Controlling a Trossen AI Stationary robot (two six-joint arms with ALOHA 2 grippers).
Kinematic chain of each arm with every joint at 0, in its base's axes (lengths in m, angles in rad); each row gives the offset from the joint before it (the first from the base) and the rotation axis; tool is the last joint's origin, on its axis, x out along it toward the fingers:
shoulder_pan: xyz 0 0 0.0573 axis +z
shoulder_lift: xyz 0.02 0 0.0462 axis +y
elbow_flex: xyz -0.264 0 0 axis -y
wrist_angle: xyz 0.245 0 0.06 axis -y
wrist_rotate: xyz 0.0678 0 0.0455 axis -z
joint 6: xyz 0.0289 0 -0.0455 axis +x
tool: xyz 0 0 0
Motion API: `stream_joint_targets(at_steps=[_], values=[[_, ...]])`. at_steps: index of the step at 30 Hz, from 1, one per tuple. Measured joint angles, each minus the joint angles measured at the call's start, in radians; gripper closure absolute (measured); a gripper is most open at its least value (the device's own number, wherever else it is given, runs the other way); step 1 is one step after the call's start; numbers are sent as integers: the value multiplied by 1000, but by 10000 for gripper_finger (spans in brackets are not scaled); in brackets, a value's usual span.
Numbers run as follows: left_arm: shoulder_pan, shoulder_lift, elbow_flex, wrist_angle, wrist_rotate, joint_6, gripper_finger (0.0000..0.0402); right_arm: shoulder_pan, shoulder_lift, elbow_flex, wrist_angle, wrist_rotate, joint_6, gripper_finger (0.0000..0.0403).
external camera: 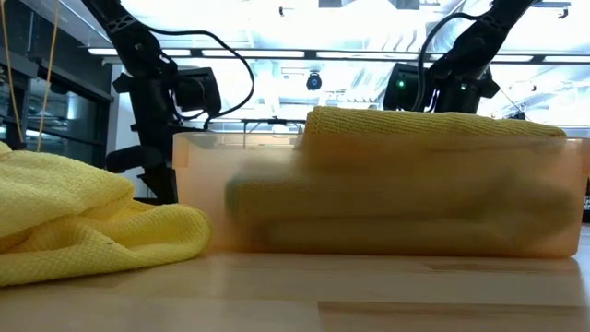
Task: Fold microfiber towels
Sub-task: Fold the blue microfiber towel
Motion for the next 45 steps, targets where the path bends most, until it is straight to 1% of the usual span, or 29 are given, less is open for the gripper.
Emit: stream_joint_targets(at_steps=[3, 5, 8, 10, 14, 17, 23, 25, 26, 32, 36, 39, 45], values=[[0, 0, 0, -2, 0, -9, 397, -1, 1, 0, -4, 20, 12, 382], [0, 0, 0, -6, 0, -9, 397, -1, 1, 0, -4, 24, 12, 395], [0, 0, 1, -11, 0, -23, 397, -1, 1, 0, -5, 23, 29, 390], [0, 0, 1, -14, 1, -51, 399, -3, 1, 0, -7, 16, 51, 398], [0, -6, 5, -38, 7, -105, 400, -14, -11, -2, -21, -31, 114, 400], [-1, -18, 28, -124, 42, -150, 400, -23, -43, 5, -71, -99, 147, 401], [1, -42, 119, -301, 120, -215, 400, -50, -100, 89, -240, -242, 173, 402], [2, -42, 144, -340, 131, -239, 400, -64, -106, 124, -276, -288, 192, 402], [3, -42, 157, -345, 128, -255, 400, -71, -107, 137, -286, -291, 199, 402], [53, -43, 205, -338, 121, -348, 400, -136, -106, 182, -277, -264, 267, 402], [113, -43, 205, -313, 95, -393, 401, -196, -106, 185, -269, -203, 318, 403], [153, -43, 205, -283, 51, -409, 401, -235, -106, 186, -262, -180, 334, 403], [211, -43, 205, -215, 44, -412, 401, -275, -106, 186, -255, -150, 375, 403]])
